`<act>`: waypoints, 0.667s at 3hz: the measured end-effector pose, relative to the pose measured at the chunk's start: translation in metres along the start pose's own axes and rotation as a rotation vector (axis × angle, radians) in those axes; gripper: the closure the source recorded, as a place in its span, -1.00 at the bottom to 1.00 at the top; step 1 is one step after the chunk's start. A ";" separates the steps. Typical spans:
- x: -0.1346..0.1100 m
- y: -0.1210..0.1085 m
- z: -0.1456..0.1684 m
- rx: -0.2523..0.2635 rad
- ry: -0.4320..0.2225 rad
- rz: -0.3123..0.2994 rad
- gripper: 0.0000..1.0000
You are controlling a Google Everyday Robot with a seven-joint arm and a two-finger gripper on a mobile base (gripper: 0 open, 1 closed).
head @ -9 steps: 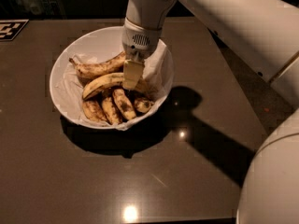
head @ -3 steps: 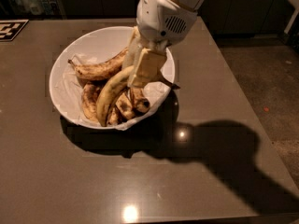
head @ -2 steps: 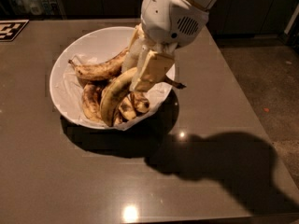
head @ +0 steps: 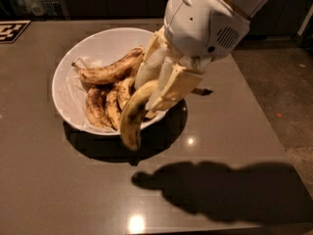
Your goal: Pick banana from white bowl
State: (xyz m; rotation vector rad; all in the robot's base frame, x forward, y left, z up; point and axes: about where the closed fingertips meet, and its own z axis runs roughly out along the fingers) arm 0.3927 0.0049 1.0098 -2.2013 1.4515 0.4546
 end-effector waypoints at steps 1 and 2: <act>-0.002 0.016 -0.009 0.025 -0.015 -0.012 1.00; -0.002 0.026 -0.017 0.049 -0.028 -0.014 1.00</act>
Offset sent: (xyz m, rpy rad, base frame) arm -0.0318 -0.0309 0.0029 0.0623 -0.0150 -0.0120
